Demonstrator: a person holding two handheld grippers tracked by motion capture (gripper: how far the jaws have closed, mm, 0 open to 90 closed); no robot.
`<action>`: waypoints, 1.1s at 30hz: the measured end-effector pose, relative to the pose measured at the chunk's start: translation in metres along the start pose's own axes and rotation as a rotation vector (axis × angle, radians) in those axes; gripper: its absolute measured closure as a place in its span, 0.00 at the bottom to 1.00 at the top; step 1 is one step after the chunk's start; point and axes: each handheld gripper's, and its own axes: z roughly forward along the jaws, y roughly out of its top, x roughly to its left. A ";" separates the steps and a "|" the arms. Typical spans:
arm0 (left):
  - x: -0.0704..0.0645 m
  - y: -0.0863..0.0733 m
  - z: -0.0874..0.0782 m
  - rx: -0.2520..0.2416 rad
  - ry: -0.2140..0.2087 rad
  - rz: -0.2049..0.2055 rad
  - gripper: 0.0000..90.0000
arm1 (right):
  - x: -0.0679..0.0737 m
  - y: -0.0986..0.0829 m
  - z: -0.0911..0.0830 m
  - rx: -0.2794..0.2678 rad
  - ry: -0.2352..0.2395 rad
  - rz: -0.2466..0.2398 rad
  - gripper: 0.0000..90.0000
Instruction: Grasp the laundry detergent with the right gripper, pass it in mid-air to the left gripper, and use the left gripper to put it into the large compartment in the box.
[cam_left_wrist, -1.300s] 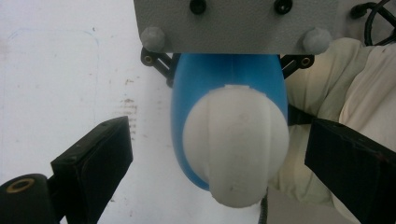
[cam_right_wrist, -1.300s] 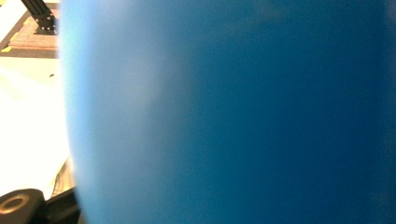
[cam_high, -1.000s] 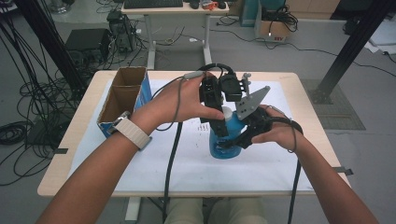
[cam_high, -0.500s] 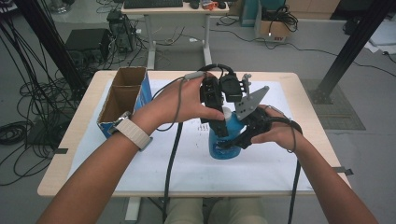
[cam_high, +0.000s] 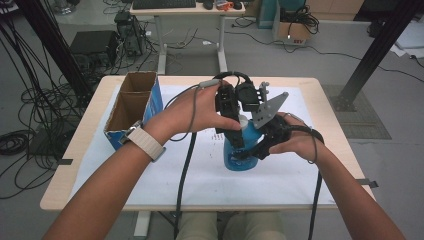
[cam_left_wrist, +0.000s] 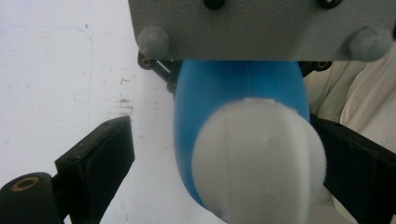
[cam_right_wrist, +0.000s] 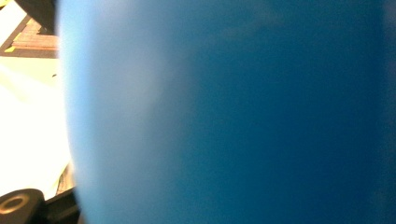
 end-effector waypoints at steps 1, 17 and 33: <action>0.000 0.000 0.000 0.002 0.001 0.001 0.12 | 0.000 0.000 0.000 0.000 0.003 0.001 0.48; 0.002 0.000 0.006 -0.008 -0.014 0.001 0.15 | 0.000 0.000 0.003 -0.024 -0.002 -0.009 0.48; 0.000 0.001 0.009 -0.015 -0.068 0.040 0.41 | -0.001 -0.001 0.005 -0.013 -0.012 -0.029 0.48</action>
